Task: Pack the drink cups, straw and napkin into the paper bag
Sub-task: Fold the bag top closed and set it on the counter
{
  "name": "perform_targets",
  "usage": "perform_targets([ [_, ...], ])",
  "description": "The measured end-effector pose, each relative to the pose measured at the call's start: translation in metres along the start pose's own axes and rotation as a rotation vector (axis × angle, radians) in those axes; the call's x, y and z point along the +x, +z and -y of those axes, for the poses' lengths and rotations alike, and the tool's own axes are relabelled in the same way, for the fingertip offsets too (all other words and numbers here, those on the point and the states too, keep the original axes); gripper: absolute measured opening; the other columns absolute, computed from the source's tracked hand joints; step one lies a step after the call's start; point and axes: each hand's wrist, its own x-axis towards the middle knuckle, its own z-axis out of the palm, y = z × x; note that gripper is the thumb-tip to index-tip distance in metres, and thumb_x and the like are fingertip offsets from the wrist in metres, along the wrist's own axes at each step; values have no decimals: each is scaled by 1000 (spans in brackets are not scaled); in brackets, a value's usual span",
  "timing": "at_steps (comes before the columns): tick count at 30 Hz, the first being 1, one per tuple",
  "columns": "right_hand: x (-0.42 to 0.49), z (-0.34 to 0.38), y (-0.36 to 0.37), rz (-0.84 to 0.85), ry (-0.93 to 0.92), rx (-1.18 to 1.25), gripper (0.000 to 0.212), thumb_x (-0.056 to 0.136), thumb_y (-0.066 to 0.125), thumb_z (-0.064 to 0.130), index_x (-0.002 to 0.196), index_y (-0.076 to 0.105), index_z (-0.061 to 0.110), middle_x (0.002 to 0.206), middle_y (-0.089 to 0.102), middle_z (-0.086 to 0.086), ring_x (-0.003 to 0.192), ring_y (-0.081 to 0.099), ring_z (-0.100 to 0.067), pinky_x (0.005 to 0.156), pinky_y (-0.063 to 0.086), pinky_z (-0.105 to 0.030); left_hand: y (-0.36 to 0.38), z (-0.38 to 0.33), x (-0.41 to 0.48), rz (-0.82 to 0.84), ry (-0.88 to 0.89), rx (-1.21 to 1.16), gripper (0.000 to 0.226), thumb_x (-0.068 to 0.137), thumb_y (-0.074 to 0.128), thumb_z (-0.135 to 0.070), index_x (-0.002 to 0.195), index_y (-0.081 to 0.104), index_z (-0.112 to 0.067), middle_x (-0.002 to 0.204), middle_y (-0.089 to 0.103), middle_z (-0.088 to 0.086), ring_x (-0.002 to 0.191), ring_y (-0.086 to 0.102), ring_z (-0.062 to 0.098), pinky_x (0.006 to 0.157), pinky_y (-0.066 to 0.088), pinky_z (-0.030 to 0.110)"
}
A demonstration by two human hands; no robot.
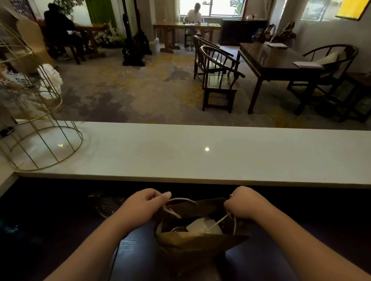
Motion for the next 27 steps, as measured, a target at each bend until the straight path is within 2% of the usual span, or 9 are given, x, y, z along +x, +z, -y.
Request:
perform_targets([
  [2, -3, -2, 4, 36, 22, 68, 20, 86, 58, 19, 75, 70, 8, 68, 75, -11, 63, 75, -27, 57, 59, -34, 2, 4, -7, 35, 10, -80, 48, 88, 62, -73, 100, 78, -29, 93, 81, -6, 89, 74, 8, 81, 57, 30],
  [6, -5, -10, 3, 36, -79, 32, 33, 90, 64, 37, 63, 60, 18, 63, 64, -1, 61, 66, -19, 57, 50, -30, 8, 17, -18, 170, -11, 9, 54, 84, 81, -55, 130, 57, -40, 120, 69, -12, 105, 69, 4, 81, 52, 15],
  [10, -15, -18, -11, 109, -218, 103, 47, 82, 66, 72, 83, 63, 25, 77, 67, 7, 68, 63, -7, 64, 49, -25, 25, 21, -16, -43, -33, 288, 41, 80, 77, -54, 117, 64, -42, 107, 73, -14, 98, 69, 6, 88, 59, 35],
  [13, -17, -20, -18, 139, -199, 82, 62, 69, 72, 79, 108, 63, 31, 95, 71, 9, 86, 66, -6, 73, 51, -26, 35, 12, -12, -120, -46, 425, 29, 80, 67, -51, 105, 66, -36, 96, 74, -6, 93, 70, 16, 82, 59, 38],
  [16, -15, -15, -9, 163, -146, 11, 81, 64, 79, 74, 126, 56, 27, 108, 68, 9, 95, 65, -7, 83, 54, -28, 41, 8, -8, -139, -13, 581, 23, 83, 63, -46, 100, 65, -31, 95, 74, -3, 95, 70, 23, 81, 58, 39],
  [18, -13, -12, -4, 182, -129, -22, 82, 67, 81, 69, 130, 53, 25, 113, 66, 7, 97, 64, -8, 82, 54, -27, 41, 8, -6, -155, -9, 663, 23, 84, 62, -44, 101, 66, -30, 100, 74, -2, 99, 70, 25, 81, 58, 39],
  [20, -9, -12, -1, 185, -102, -28, 67, 75, 81, 58, 126, 54, 23, 110, 67, 4, 94, 66, -12, 81, 57, -30, 38, 9, -5, -156, -16, 703, 21, 83, 64, -41, 101, 66, -30, 104, 74, -1, 101, 70, 24, 82, 57, 37],
  [23, -5, -15, 1, 99, -55, -92, 43, 87, 70, 29, 128, 57, 19, 106, 67, 0, 91, 67, -17, 82, 60, -36, 25, 13, -3, -153, -26, 692, 21, 82, 66, -33, 103, 68, -32, 107, 75, -3, 104, 70, 24, 85, 55, 36],
  [27, -3, -22, -1, -53, -101, -17, 35, 85, 64, 19, 119, 63, 29, 100, 65, 4, 85, 65, -14, 74, 60, -34, 9, 17, 2, -105, -3, 651, 26, 82, 66, -21, 102, 68, -37, 102, 74, -7, 98, 68, 17, 82, 56, 34],
])
